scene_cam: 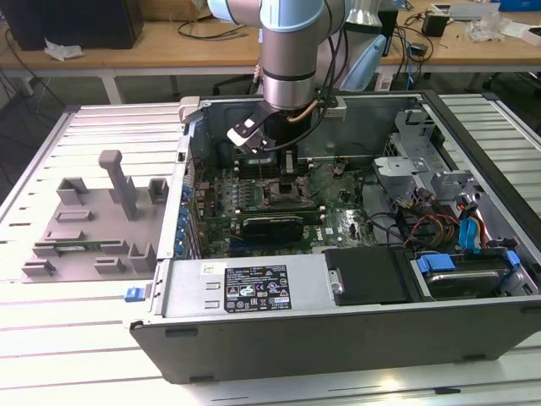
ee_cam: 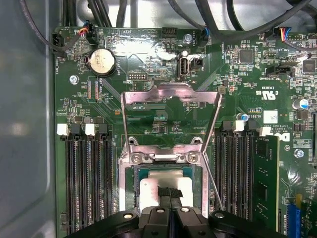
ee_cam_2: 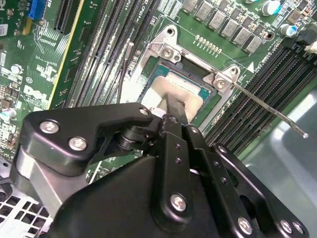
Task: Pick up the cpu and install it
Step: 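Place the cpu into insertion slot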
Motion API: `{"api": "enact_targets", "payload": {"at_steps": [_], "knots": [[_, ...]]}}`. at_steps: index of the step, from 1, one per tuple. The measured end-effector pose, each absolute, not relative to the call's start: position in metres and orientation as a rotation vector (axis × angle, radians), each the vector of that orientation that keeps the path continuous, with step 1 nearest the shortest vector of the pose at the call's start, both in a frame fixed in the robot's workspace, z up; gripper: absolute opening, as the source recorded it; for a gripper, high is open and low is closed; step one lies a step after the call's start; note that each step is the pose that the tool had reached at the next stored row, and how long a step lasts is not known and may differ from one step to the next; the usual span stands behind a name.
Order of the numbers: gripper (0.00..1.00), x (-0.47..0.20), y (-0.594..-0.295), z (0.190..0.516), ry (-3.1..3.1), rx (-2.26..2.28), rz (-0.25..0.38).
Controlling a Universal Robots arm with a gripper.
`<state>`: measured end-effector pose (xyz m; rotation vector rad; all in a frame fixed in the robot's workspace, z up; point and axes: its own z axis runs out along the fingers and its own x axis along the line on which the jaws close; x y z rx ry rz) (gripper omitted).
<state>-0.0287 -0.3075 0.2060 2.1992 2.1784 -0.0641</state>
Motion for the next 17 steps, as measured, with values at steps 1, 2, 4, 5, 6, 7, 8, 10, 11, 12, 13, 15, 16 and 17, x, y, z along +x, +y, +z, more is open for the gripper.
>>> {"api": "enact_targets", "payload": {"at_steps": [1, 2, 4, 5, 6, 7, 8, 10, 11, 12, 13, 15, 16, 17], "knots": [[0.11, -0.0287, -0.3074, 0.2056, 2.179, 2.199, -0.063], [0.11, -0.0287, -0.3074, 0.2049, 2.179, 2.199, -0.064], [0.11, -0.0288, -0.3076, 0.2045, 2.178, 2.199, -0.065], [0.11, -0.0288, -0.3075, 0.2044, 2.178, 2.199, -0.065], [0.11, -0.0287, -0.3075, 0.2043, 2.178, 2.199, -0.064], [0.11, -0.0287, -0.3075, 0.2042, 2.178, 2.199, -0.064], [0.11, -0.0288, -0.3075, 0.204, 2.179, 2.199, -0.064], [0.11, -0.0288, -0.3076, 0.2032, 2.179, 2.2, -0.064], [0.11, -0.0288, -0.3075, 0.2032, 2.179, 2.2, -0.064], [0.11, -0.0287, -0.3075, 0.203, 2.179, 2.2, -0.063], [0.11, -0.0287, -0.3075, 0.203, 2.179, 2.2, -0.063], [0.11, -0.0287, -0.3075, 0.2031, 2.179, 2.2, -0.063], [0.11, -0.0287, -0.3074, 0.2036, 2.179, 2.2, -0.062], [0.11, -0.0286, -0.3073, 0.204, 2.179, 2.2, -0.061]]}}
